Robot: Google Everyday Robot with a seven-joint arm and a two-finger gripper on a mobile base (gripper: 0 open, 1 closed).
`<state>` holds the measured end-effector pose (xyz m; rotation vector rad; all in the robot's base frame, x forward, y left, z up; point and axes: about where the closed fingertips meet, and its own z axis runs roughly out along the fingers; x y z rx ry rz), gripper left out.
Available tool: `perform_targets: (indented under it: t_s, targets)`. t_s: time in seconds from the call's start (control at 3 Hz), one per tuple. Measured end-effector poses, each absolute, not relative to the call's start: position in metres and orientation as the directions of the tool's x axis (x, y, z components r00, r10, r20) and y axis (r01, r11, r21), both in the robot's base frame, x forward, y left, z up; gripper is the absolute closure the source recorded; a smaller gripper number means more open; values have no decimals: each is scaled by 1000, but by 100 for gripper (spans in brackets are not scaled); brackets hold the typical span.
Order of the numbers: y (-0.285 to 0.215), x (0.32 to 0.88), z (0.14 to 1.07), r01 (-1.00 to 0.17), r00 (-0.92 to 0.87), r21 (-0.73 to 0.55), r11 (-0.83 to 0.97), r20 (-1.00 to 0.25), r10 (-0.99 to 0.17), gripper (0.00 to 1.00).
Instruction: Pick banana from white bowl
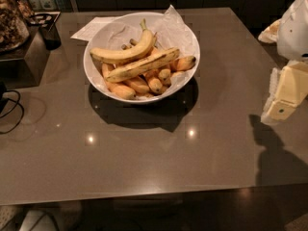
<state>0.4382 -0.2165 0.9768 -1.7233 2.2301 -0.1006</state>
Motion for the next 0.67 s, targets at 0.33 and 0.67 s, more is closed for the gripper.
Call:
perform_targets:
  t_s: [0.33,0.67]
  targets:
    - [-216,438,977,-930,-221,-248,270,-207,-953,0]
    - [-211,442,980,-935,-201,-249,250,-209,-957,0]
